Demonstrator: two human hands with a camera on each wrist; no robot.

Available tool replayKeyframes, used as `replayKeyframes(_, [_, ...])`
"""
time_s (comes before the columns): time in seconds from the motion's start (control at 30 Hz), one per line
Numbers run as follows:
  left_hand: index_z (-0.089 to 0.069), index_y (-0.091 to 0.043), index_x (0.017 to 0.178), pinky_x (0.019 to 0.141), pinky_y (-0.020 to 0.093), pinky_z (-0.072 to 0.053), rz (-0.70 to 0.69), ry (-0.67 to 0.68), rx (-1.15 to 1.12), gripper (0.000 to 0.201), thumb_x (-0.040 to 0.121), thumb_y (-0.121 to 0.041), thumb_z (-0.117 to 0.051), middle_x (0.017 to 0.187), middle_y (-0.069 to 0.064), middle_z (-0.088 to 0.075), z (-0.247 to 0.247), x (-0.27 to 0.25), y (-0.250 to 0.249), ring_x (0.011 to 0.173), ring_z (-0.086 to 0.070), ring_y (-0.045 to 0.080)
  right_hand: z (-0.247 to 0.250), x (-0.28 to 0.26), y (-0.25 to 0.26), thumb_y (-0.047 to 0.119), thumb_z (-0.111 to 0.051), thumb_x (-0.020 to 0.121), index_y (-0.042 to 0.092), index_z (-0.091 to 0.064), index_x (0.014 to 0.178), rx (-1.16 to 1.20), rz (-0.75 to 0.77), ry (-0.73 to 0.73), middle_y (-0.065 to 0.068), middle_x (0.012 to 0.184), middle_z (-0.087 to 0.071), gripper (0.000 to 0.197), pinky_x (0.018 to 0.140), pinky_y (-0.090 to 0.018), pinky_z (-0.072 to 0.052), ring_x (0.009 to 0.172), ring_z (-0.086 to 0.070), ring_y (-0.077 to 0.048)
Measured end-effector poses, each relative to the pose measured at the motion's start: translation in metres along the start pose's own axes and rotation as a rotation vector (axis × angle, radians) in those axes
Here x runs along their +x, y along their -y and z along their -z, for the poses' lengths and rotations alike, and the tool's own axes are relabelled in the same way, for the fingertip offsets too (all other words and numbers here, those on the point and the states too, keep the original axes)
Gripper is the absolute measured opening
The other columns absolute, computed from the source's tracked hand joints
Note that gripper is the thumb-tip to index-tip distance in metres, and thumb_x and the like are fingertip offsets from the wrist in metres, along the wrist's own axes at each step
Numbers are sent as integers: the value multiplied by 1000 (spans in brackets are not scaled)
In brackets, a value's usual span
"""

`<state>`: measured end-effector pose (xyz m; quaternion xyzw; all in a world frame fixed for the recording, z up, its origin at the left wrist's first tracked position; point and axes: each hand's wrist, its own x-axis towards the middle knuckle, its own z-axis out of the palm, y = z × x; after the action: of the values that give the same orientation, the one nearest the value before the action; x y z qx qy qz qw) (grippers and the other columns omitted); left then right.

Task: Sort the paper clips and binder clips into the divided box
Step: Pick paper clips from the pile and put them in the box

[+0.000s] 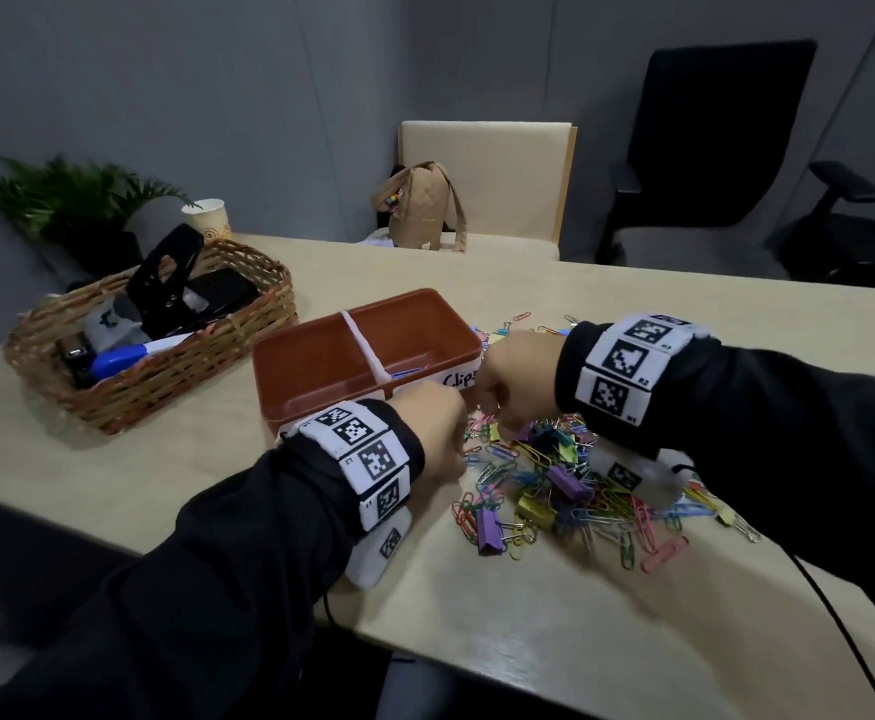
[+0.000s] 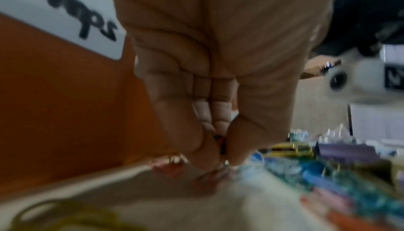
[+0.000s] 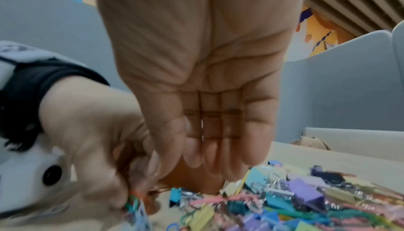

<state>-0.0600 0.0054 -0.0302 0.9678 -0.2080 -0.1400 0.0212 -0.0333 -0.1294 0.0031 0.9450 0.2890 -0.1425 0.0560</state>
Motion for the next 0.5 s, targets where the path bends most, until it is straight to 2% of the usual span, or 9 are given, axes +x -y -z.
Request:
replayKeyframes(0.1, [-70, -16, 76, 57, 24, -45, 25, -60, -39, 9, 75, -24, -73, 77, -2, -66, 11, -13, 6, 69, -60, 15, -7, -1, 7, 33, -79, 73, 18, -72, 101, 5, 30, -2, 2, 94, -70, 33, 67, -22, -41, 78, -55, -12])
replayKeyframes(0.2, [-68, -16, 69, 51, 17, -37, 74, -172, -135, 5, 71, -19, -72, 65, -9, -59, 35, -32, 13, 60, -55, 6, -18, -1, 14, 37, -81, 70, 21, -66, 113, -3, 72, 57, 4, 99, -65, 49, 70, -22, -41, 85, -56, -14])
replayKeyframes(0.3, [-69, -16, 70, 49, 18, -37, 147, -301, -181, 6, 70, -20, -73, 62, -8, -61, 60, -47, 22, 57, -54, 3, -28, -1, 19, 38, -82, 69, 20, -61, 121, -12, 135, 103, 2, 106, -61, 59, 75, -24, -44, 89, -53, -15])
replayKeyframes(0.4, [-70, -16, 70, 49, 18, -40, 217, -350, -181, 6, 71, -20, -74, 62, -5, -65, 74, -40, 28, 57, -55, 3, -32, -3, 22, 33, -78, 75, 19, -62, 118, -49, 156, 92, 1, 109, -62, 47, 79, -27, -46, 91, -54, -16])
replayKeyframes(0.5, [-73, -13, 71, 47, 17, -36, 286, -342, -194, 5, 71, -18, -74, 62, -4, -67, 73, -23, 33, 53, -54, 2, -35, -4, 24, 15, -67, 83, 15, -66, 110, -75, 195, 33, -3, 105, -65, 26, 77, -28, -47, 98, -59, -23])
